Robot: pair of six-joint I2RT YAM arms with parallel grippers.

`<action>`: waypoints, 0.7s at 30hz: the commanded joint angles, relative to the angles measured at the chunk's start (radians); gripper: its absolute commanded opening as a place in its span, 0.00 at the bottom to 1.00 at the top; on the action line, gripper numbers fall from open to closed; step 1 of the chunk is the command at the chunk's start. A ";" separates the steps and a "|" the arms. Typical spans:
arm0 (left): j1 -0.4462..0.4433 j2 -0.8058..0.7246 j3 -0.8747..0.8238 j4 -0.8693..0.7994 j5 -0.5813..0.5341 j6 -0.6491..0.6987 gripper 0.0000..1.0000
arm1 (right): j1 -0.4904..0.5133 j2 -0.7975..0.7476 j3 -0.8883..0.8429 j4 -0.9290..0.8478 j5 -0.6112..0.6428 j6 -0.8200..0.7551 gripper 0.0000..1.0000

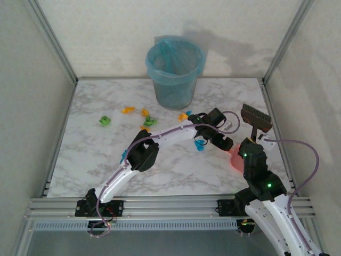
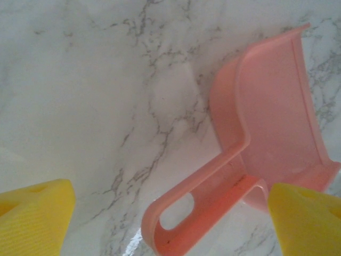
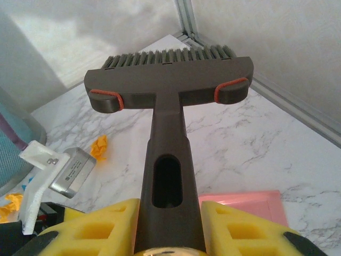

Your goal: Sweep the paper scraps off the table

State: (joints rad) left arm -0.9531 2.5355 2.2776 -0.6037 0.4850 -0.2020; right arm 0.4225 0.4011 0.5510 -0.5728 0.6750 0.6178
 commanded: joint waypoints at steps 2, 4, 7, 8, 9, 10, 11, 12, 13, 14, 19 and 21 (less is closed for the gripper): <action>0.014 0.033 -0.005 0.000 0.096 -0.017 0.91 | -0.010 -0.009 -0.006 0.037 -0.005 0.007 0.00; 0.023 0.043 -0.004 0.002 0.108 -0.030 0.88 | -0.014 -0.008 -0.006 0.037 -0.009 0.008 0.00; 0.031 0.057 -0.006 0.009 0.132 -0.047 0.85 | -0.017 -0.006 -0.007 0.039 -0.018 0.005 0.00; 0.032 0.063 -0.007 0.014 0.140 -0.052 0.83 | -0.018 -0.006 -0.008 0.041 -0.020 0.004 0.00; 0.032 0.067 -0.006 0.019 0.151 -0.058 0.82 | -0.019 -0.006 -0.008 0.042 -0.022 0.005 0.00; 0.032 0.070 -0.005 0.023 0.163 -0.064 0.80 | -0.020 -0.006 -0.008 0.042 -0.023 0.004 0.00; 0.032 0.072 -0.006 0.029 0.171 -0.066 0.78 | -0.021 -0.008 -0.008 0.043 -0.025 0.003 0.00; 0.032 0.074 -0.006 0.032 0.177 -0.072 0.75 | -0.021 -0.008 -0.008 0.043 -0.025 0.001 0.00; 0.033 0.075 -0.007 0.036 0.183 -0.075 0.73 | -0.021 -0.008 -0.008 0.042 -0.027 0.001 0.00; 0.034 0.076 -0.007 0.040 0.189 -0.080 0.70 | -0.023 -0.007 -0.010 0.045 -0.028 -0.001 0.00; 0.040 0.086 -0.007 0.068 0.231 -0.114 0.59 | -0.023 -0.005 -0.011 0.050 -0.036 -0.003 0.00; 0.042 0.092 -0.008 0.078 0.252 -0.131 0.54 | -0.022 -0.004 -0.011 0.051 -0.036 -0.003 0.00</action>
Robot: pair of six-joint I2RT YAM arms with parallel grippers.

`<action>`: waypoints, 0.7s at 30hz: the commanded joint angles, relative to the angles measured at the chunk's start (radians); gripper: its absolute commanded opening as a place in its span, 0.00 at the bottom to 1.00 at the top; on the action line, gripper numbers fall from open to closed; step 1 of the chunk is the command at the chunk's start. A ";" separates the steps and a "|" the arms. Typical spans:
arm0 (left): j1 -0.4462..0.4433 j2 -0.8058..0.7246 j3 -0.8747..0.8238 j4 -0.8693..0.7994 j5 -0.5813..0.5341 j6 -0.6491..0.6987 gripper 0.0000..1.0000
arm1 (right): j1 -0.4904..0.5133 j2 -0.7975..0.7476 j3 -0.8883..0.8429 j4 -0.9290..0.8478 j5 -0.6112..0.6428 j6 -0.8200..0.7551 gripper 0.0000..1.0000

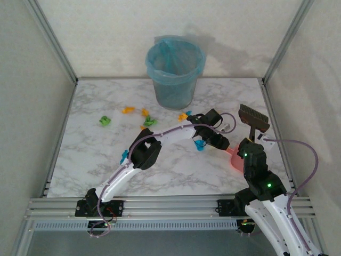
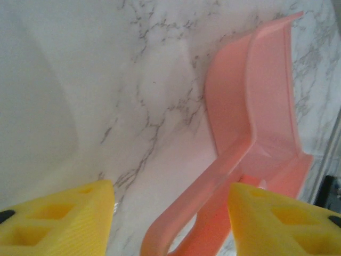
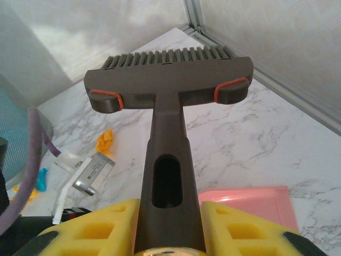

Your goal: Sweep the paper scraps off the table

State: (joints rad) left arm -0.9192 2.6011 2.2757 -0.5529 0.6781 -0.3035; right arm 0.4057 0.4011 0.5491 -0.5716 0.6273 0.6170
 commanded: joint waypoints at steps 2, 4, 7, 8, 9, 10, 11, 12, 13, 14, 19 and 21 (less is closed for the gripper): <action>0.009 0.030 -0.007 0.034 0.076 -0.042 0.49 | -0.008 -0.007 -0.009 0.050 0.010 -0.004 0.00; 0.011 0.031 -0.010 0.041 0.082 -0.052 0.45 | -0.008 -0.007 -0.009 0.052 0.007 -0.004 0.00; 0.012 0.031 -0.011 0.047 0.083 -0.061 0.41 | -0.008 -0.005 -0.011 0.054 0.005 -0.006 0.00; 0.013 0.031 -0.011 0.049 0.085 -0.066 0.39 | -0.008 -0.006 -0.011 0.055 0.005 -0.006 0.00; 0.014 0.030 -0.012 0.052 0.087 -0.070 0.37 | -0.008 -0.005 -0.011 0.055 0.003 -0.007 0.00; 0.014 0.030 -0.013 0.055 0.089 -0.073 0.35 | -0.007 -0.006 -0.011 0.055 0.003 -0.008 0.00; 0.015 0.030 -0.015 0.059 0.090 -0.078 0.33 | -0.008 -0.006 -0.011 0.055 0.003 -0.008 0.00; 0.015 0.031 -0.016 0.060 0.090 -0.081 0.31 | -0.008 -0.006 -0.011 0.054 0.003 -0.009 0.00; 0.018 0.030 -0.017 0.064 0.090 -0.088 0.28 | -0.007 -0.005 -0.011 0.056 0.002 -0.009 0.00; 0.019 0.031 -0.020 0.067 0.090 -0.092 0.26 | -0.007 -0.005 -0.011 0.055 0.002 -0.008 0.00; 0.022 0.027 -0.023 0.079 0.082 -0.117 0.19 | -0.007 -0.005 -0.011 0.057 0.000 -0.011 0.00; 0.023 0.025 -0.022 0.081 0.072 -0.128 0.15 | -0.008 -0.005 -0.012 0.059 -0.001 -0.012 0.00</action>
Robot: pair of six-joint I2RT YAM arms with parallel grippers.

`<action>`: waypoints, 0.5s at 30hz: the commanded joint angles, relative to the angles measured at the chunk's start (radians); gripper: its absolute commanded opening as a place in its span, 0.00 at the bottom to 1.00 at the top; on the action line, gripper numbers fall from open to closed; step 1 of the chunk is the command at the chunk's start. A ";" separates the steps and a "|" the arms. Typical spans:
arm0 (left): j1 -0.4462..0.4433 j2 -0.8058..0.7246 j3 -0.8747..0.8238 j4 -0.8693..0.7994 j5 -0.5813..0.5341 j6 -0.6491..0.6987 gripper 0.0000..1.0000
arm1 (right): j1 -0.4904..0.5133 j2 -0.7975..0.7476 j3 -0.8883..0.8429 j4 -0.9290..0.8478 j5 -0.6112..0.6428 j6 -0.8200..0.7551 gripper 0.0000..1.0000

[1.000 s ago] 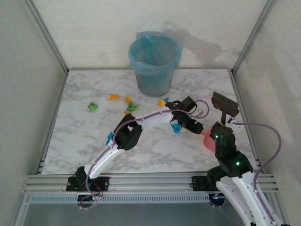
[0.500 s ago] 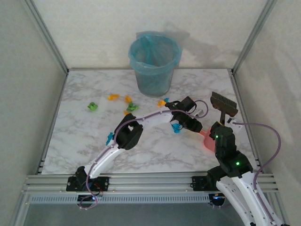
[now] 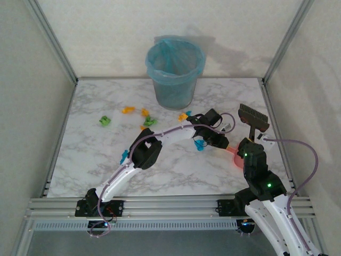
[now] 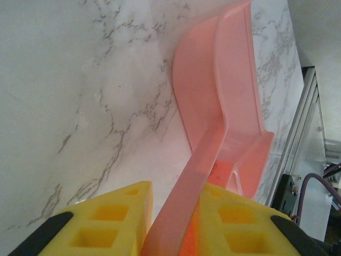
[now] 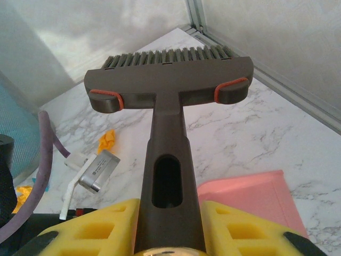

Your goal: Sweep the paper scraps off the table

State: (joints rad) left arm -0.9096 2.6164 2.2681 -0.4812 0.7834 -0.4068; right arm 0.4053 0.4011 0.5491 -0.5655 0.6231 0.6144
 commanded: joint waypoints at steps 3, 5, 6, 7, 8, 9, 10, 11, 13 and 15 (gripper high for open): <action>0.016 -0.006 -0.029 0.022 -0.047 -0.038 0.09 | -0.007 -0.006 -0.012 0.053 0.002 -0.009 0.00; 0.015 -0.024 -0.044 0.036 -0.057 -0.050 0.03 | -0.007 -0.008 -0.012 0.055 0.002 -0.009 0.00; 0.017 -0.036 -0.056 0.046 -0.062 -0.054 0.00 | -0.007 -0.007 -0.012 0.055 0.002 -0.009 0.00; 0.017 -0.053 -0.072 0.060 -0.067 -0.063 0.00 | -0.008 -0.009 -0.012 0.055 0.002 -0.011 0.00; 0.017 -0.069 -0.090 0.072 -0.072 -0.067 0.00 | -0.007 -0.012 -0.012 0.056 0.001 -0.011 0.00; 0.017 -0.090 -0.115 0.093 -0.076 -0.075 0.00 | -0.008 -0.018 -0.014 0.058 0.000 -0.012 0.00; 0.017 -0.115 -0.138 0.112 -0.080 -0.081 0.00 | -0.007 -0.024 -0.014 0.058 0.000 -0.013 0.00; 0.017 -0.134 -0.161 0.127 -0.082 -0.087 0.00 | -0.008 -0.029 -0.014 0.056 0.000 -0.012 0.00; 0.018 -0.187 -0.213 0.157 -0.094 -0.100 0.00 | -0.008 -0.045 -0.014 0.053 0.005 -0.014 0.00; 0.016 -0.247 -0.271 0.178 -0.108 -0.104 0.00 | -0.007 -0.070 -0.014 0.047 0.011 -0.015 0.00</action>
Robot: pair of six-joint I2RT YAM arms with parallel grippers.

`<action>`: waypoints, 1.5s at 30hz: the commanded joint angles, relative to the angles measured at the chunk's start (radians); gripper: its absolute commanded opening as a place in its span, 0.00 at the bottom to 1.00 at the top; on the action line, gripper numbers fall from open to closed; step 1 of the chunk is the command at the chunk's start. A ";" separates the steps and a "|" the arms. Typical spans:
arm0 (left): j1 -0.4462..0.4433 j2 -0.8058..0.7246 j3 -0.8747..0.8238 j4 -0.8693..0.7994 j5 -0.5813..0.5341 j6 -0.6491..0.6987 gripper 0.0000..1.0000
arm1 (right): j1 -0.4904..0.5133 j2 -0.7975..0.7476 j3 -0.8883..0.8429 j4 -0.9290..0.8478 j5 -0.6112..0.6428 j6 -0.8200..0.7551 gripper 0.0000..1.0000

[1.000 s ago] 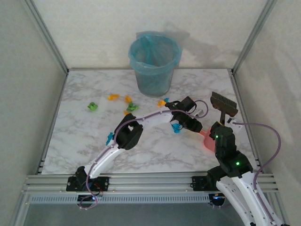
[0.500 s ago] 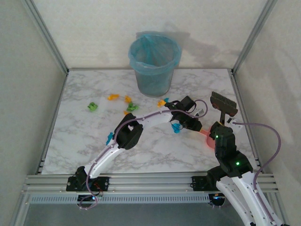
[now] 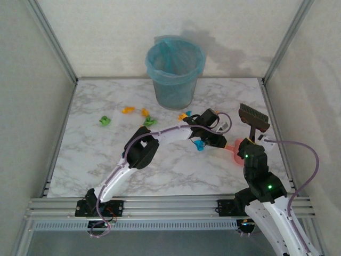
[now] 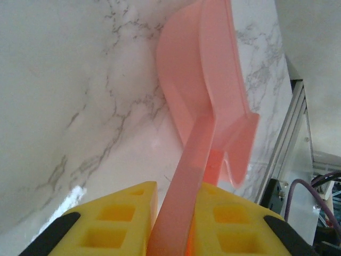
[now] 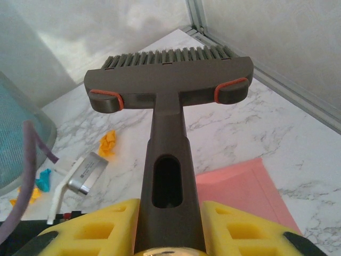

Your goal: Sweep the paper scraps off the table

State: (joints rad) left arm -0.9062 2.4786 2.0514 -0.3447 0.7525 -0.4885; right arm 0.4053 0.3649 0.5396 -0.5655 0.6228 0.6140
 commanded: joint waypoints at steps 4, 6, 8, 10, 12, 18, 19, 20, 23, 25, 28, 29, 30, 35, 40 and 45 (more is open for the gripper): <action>0.013 -0.276 -0.230 0.121 -0.119 -0.036 0.00 | -0.008 -0.083 -0.007 0.041 0.021 -0.016 0.00; 0.013 -0.356 -0.304 0.140 -0.157 -0.038 0.00 | -0.007 -0.097 -0.006 0.036 0.025 -0.016 0.00; 0.018 -0.425 -0.364 0.134 -0.205 -0.045 0.00 | -0.008 -0.106 -0.001 0.029 0.028 -0.013 0.00; 0.031 -0.490 -0.407 0.088 -0.262 -0.054 0.00 | -0.008 -0.131 0.000 0.024 0.028 -0.010 0.00; 0.049 -0.571 -0.481 0.085 -0.299 -0.067 0.00 | -0.007 -0.170 -0.007 0.031 0.023 -0.014 0.00; 0.118 -0.885 -0.774 0.164 -0.357 -0.164 0.00 | -0.008 -0.163 -0.017 0.062 -0.014 -0.029 0.00; 0.126 -0.935 -0.818 0.170 -0.378 -0.183 0.00 | -0.008 -0.143 -0.017 0.074 -0.031 -0.034 0.00; 0.133 -0.976 -0.853 0.170 -0.395 -0.201 0.00 | -0.007 -0.124 -0.015 0.082 -0.048 -0.037 0.00; 0.163 -1.093 -0.968 0.168 -0.438 -0.253 0.00 | -0.007 -0.065 -0.008 0.112 -0.119 -0.050 0.00; 0.189 -1.176 -1.047 0.164 -0.459 -0.290 0.00 | -0.008 -0.024 -0.007 0.140 -0.173 -0.061 0.00; 0.231 -1.286 -1.160 0.164 -0.467 -0.333 0.00 | -0.008 0.036 -0.006 0.166 -0.226 -0.069 0.00; 0.242 -1.322 -1.196 0.163 -0.474 -0.350 0.00 | -0.008 0.058 -0.003 0.173 -0.242 -0.071 0.00; 0.251 -1.354 -1.225 0.166 -0.475 -0.364 0.00 | -0.007 0.077 -0.001 0.178 -0.254 -0.072 0.00; 0.262 -1.453 -1.415 0.247 -0.441 -0.486 0.00 | -0.006 0.155 0.005 0.205 -0.308 -0.072 0.00; 0.262 -1.509 -1.588 0.377 -0.438 -0.610 0.00 | -0.006 0.168 0.000 0.214 -0.313 -0.077 0.00; 0.262 -1.471 -1.661 0.464 -0.412 -0.663 0.00 | -0.004 0.191 -0.001 0.225 -0.325 -0.078 0.00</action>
State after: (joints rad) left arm -0.6460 0.9943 0.4091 0.0063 0.3191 -1.0889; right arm 0.4034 0.5488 0.5304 -0.4149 0.3099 0.5503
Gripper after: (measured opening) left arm 0.165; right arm 0.321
